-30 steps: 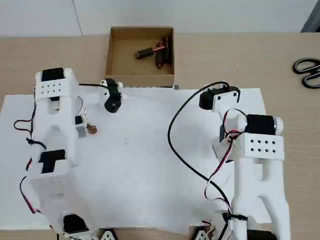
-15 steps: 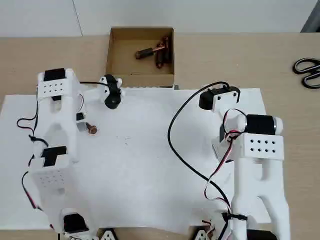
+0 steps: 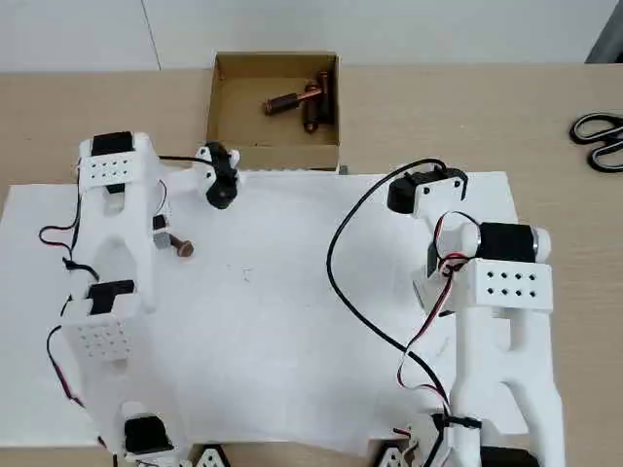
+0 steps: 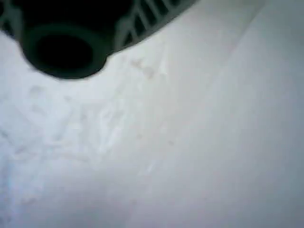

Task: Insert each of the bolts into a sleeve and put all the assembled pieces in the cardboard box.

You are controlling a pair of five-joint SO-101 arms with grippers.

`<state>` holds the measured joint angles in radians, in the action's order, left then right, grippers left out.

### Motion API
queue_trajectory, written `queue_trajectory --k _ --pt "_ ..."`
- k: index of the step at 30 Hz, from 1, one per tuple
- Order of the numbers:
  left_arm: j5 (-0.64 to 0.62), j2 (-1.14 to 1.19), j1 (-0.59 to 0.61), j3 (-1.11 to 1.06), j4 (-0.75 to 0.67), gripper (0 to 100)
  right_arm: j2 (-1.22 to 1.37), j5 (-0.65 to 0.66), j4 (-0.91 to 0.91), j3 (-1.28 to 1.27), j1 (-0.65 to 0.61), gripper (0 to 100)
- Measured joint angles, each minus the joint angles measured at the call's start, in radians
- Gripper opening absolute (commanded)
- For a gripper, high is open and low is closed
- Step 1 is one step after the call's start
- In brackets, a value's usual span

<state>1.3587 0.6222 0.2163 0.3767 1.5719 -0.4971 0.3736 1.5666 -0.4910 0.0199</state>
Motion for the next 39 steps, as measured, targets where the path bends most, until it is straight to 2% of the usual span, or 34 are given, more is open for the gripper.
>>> queue_trajectory --k 13,22,39 --pt "-0.002 0.017 -0.092 -0.011 0.032 11 0.0 -0.003 0.0 0.0 0.0 0.4" --pt "-0.002 0.018 -0.094 -0.012 0.046 2 0.0 -0.003 0.0 0.0 0.0 0.4" --pt "-0.002 0.02 -0.098 0.003 0.072 0 0.0 -0.003 0.0 0.0 0.0 0.4"
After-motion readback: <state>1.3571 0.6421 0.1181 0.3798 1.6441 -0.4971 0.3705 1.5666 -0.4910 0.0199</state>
